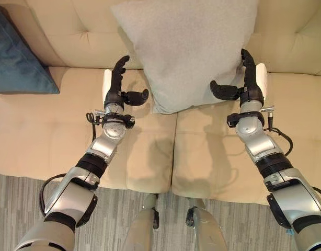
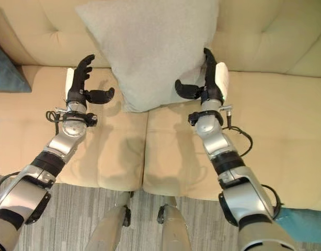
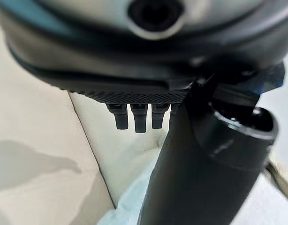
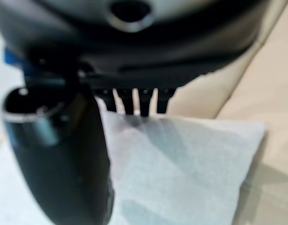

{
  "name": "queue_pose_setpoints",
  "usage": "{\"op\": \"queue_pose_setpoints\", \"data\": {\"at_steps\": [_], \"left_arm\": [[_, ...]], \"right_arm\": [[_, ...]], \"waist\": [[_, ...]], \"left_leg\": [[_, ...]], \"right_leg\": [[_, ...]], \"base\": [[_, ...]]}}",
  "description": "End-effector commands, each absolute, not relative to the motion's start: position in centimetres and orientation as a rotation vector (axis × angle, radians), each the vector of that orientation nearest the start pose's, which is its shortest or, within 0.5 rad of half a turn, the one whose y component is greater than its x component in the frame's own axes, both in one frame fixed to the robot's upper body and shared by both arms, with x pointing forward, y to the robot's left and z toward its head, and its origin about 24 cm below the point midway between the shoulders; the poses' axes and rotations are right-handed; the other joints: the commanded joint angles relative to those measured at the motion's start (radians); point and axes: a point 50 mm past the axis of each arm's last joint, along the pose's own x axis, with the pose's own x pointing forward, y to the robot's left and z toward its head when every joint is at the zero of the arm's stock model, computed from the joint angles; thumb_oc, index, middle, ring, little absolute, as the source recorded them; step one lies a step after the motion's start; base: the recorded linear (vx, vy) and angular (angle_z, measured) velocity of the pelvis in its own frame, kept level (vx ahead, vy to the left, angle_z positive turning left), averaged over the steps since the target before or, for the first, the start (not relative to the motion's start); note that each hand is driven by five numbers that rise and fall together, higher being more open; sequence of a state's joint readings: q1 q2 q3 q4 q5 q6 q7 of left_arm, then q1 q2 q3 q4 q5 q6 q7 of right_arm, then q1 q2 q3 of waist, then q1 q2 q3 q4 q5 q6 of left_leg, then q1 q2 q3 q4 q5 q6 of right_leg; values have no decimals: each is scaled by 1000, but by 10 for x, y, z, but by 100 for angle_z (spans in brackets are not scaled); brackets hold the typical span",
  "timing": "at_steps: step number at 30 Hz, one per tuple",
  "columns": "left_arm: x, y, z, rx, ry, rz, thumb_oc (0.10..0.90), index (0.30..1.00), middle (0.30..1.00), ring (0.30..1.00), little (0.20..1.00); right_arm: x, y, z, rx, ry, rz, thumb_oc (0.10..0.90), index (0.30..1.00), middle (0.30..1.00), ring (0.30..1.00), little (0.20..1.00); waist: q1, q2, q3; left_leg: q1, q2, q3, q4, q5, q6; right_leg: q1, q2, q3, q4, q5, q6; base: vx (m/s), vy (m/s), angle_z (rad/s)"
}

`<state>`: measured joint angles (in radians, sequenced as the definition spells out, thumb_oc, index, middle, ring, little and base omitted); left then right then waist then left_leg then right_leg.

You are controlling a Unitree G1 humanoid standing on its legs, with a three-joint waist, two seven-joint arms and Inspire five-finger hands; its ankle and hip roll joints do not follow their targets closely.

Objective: Pick up all the scattered cushions and arrange them neatly on the sofa.

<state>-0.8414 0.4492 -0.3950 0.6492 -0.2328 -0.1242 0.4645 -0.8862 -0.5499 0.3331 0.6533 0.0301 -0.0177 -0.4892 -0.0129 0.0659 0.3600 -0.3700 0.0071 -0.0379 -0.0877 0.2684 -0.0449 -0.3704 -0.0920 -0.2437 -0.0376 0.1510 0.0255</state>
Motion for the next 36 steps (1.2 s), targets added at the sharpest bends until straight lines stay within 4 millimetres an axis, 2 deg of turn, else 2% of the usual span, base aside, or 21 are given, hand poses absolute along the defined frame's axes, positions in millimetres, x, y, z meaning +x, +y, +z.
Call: {"op": "queue_pose_setpoints", "data": {"at_steps": [1,3,4,8,9,11,12,13,14,15,16,19,21,23,24,27,28,29,36], "left_arm": [[376,176,194,295,-487,235,800,900,900,900,900],[374,177,189,277,-481,233,800,900,900,900,900],[367,179,177,242,-462,225,800,900,900,900,900],[349,190,145,181,-396,210,800,900,900,900,900],[348,190,145,181,-395,211,800,900,900,900,900],[328,200,116,163,-321,177,800,900,900,900,900],[327,201,116,162,-320,178,800,900,900,900,900],[313,210,95,163,-255,160,800,900,900,900,900],[313,211,95,163,-254,161,800,900,900,900,900],[306,216,86,170,-223,153,800,900,900,900,900],[285,229,59,153,-123,156,800,900,900,900,900],[277,235,51,140,-89,171,800,900,900,900,900],[259,245,32,94,-19,201,800,900,900,900,900],[251,249,25,66,9,215,800,900,900,900,900],[246,251,21,50,22,229,800,900,900,900,900],[240,254,19,19,29,243,800,900,900,900,900],[238,255,18,19,34,238,800,900,900,900,900],[238,255,19,21,32,232,800,900,900,900,900],[239,255,22,39,24,202,800,900,900,900,900]], "right_arm": [[374,-210,229,-581,-578,-472,800,900,900,900,900],[372,-215,229,-583,-580,-500,800,900,900,900,900],[369,-226,229,-586,-577,-554,800,900,900,900,900],[364,-247,234,-626,-560,-632,800,900,900,900,900],[365,-247,233,-627,-560,-631,800,900,900,900,900],[364,-262,243,-651,-544,-664,800,900,900,900,900],[364,-262,243,-651,-544,-663,800,900,900,900,900],[366,-270,248,-652,-517,-662,800,900,900,900,900],[367,-270,248,-652,-517,-661,800,900,900,900,900],[368,-273,250,-654,-503,-652,800,900,900,900,900],[371,-280,251,-676,-456,-615,800,900,900,900,900],[373,-282,251,-682,-439,-599,800,900,900,900,900],[375,-289,250,-688,-394,-568,800,900,900,900,900],[376,-290,248,-683,-378,-553,800,900,900,900,900],[377,-287,246,-681,-376,-535,800,900,900,900,900],[378,-282,245,-660,-383,-510,800,900,900,900,900],[377,-282,245,-650,-388,-502,482,422,422,422,422],[377,-280,245,-645,-398,-489,400,300,300,300,300],[373,-280,250,-573,-443,-501,400,300,300,300,300]], "waist": [[12,-5,-89],[12,-5,-90],[16,-4,-90],[31,-2,-87],[31,-2,-88],[51,0,-85],[50,1,-86],[68,3,-84],[67,3,-85],[76,3,-84],[99,5,-83],[107,6,-81],[131,12,-78],[148,17,-76],[154,14,-81],[169,19,-83],[181,24,-86],[189,26,-87],[214,35,-89]], "left_leg": [[21,-5,28,0,-167,-27],[24,-5,28,0,-168,-27],[25,-5,30,0,-170,-26],[24,-5,31,0,-169,-25],[24,-5,31,0,-169,-25],[23,-6,30,0,-168,-24],[22,-6,30,0,-168,-24],[22,-6,29,0,-166,-25],[21,-6,29,0,-166,-25],[22,-5,28,0,-164,-26],[22,-2,26,0,-159,-28],[22,-1,22,0,-157,-29],[22,-1,8,0,-151,-30],[25,-2,-2,0,-148,-32],[40,-3,-11,0,-172,-39],[40,-5,-25,0,-168,-40],[40,-7,-37,0,-168,-40],[39,-7,-43,0,-167,-41],[30,-11,-69,0,-164,-44]], "right_leg": [[-22,17,4,140,-202,31],[-20,17,6,140,-203,31],[-20,18,8,143,-206,30],[-23,17,8,151,-210,28],[-23,17,8,152,-210,28],[-27,16,6,159,-213,26],[-28,16,6,159,-213,26],[-29,15,4,161,-215,24],[-30,15,5,162,-215,24],[-29,15,3,163,-217,23],[-28,14,-4,169,-221,20],[-29,14,-8,174,-225,18],[-26,14,-23,183,-234,15],[-23,12,-34,191,-241,13],[-11,14,-25,197,-274,17],[-8,12,-38,204,-284,14],[-5,9,-47,211,-291,12],[-5,8,-52,215,-295,12],[-9,4,-80,231,-311,10]], "base": [[3,9,-4],[2,-1,-2],[1,-19,-5],[4,-26,-9],[10,-30,-4],[5,-14,-2],[12,-29,-5],[0,0,0],[16,-31,-2],[29,-50,7],[29,-50,5],[16,-32,9],[28,-58,16],[80,-93,22],[124,-102,29],[63,-70,33],[23,-61,34],[35,-93,37],[14,-25,11]]}}
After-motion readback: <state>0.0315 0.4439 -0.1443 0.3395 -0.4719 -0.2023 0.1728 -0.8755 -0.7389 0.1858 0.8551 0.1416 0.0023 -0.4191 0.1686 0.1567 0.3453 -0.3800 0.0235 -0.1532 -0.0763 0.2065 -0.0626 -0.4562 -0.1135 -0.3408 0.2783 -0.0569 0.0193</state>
